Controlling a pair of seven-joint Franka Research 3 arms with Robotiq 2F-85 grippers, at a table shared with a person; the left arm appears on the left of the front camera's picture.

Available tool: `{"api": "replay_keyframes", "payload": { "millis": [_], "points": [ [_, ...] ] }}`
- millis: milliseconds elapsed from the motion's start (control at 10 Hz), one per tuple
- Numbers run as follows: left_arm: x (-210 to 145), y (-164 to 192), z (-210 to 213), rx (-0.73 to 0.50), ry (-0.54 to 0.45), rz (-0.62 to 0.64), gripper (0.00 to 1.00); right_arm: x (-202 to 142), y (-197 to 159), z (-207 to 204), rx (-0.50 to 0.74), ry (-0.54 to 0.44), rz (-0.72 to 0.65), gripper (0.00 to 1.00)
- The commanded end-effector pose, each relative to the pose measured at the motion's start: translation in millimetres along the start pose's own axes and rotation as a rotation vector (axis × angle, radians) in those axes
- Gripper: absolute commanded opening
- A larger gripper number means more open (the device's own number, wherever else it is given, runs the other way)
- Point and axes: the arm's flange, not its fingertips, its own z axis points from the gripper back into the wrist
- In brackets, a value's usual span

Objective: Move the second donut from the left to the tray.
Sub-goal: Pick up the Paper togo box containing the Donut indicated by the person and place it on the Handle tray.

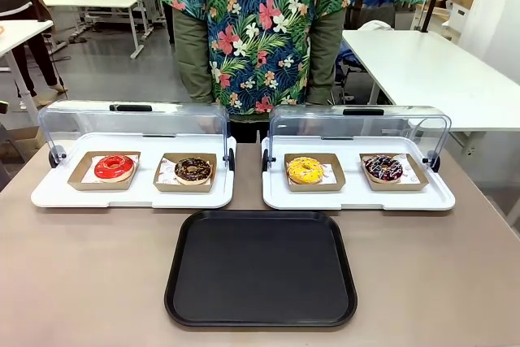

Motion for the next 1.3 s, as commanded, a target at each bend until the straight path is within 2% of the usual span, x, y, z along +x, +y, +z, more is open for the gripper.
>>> {"api": "replay_keyframes", "payload": {
  "millis": [0,1200],
  "points": [
    [1.6,-0.5,1.2,-0.004,0.004,0.003,1.0,1.3,-0.6,-0.1,-0.001,-0.014,0.008,1.0],
    [1.6,-0.5,1.2,-0.004,0.004,0.003,1.0,1.3,-0.6,-0.1,-0.001,-0.014,0.008,1.0]
  ]
}}
